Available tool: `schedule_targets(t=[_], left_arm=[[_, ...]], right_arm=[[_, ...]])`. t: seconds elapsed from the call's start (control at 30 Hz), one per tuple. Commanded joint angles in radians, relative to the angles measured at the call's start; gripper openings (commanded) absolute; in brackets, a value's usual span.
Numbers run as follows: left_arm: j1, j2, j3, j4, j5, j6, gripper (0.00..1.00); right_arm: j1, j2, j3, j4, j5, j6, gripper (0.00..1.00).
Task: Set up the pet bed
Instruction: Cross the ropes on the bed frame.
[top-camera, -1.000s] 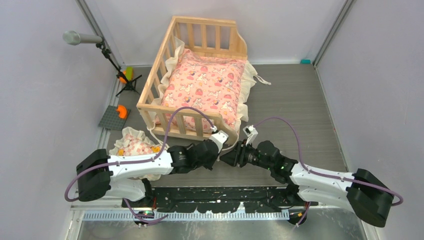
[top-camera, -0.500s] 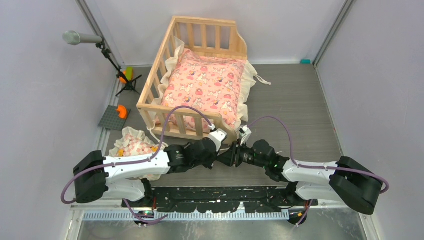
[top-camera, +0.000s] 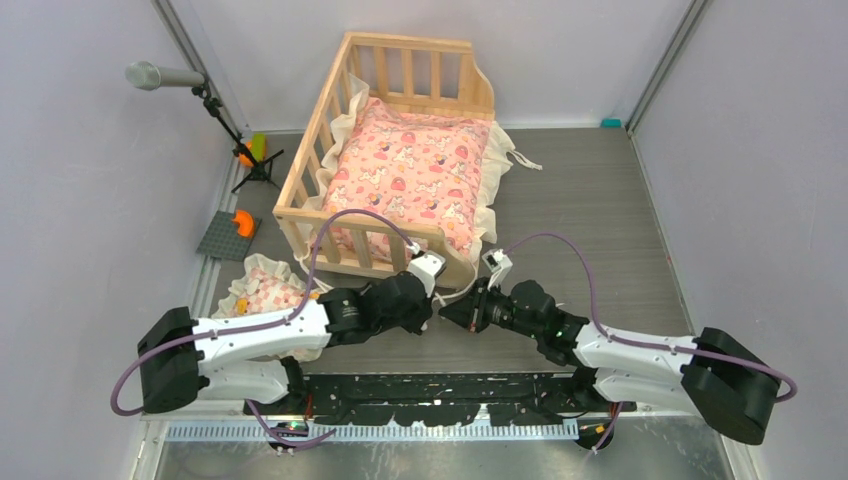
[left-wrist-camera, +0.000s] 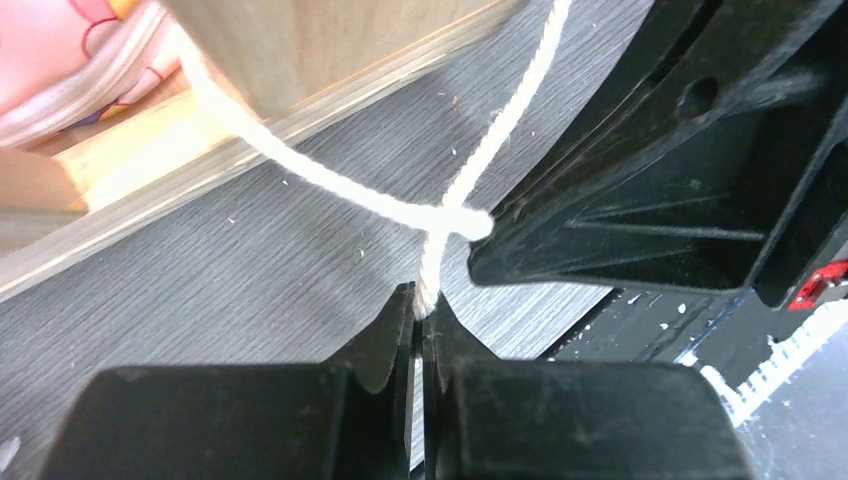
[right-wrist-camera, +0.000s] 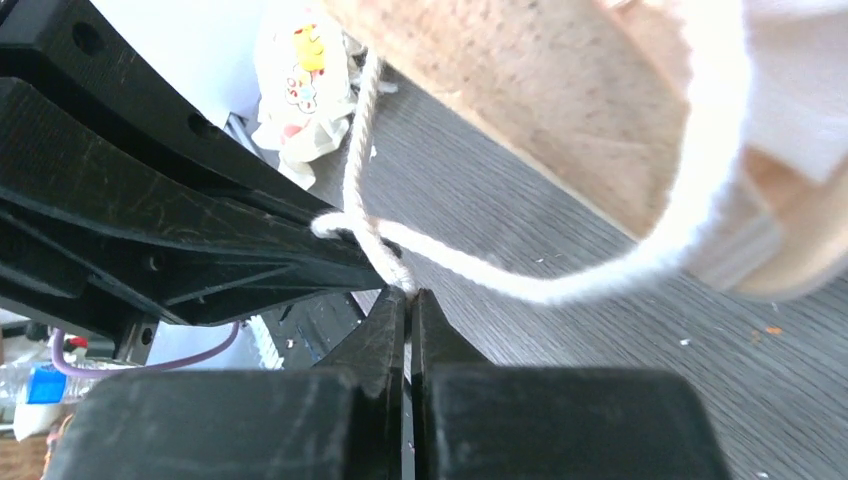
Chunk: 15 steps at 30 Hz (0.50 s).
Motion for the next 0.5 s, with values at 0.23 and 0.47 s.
schedule_targets(t=[0.23, 0.47], left_arm=[[0.012, -0.096, 0.007, 0.004, 0.042, -0.152, 0.00], [0.014, -0.135, -0.019, 0.091, 0.071, -0.214, 0.00]], right_arm=[[0.005, -0.125, 0.054, -0.246, 0.136, -0.015, 0.02], [0.007, -0.029, 0.072, -0.206, 0.108, -0.003, 0.02]])
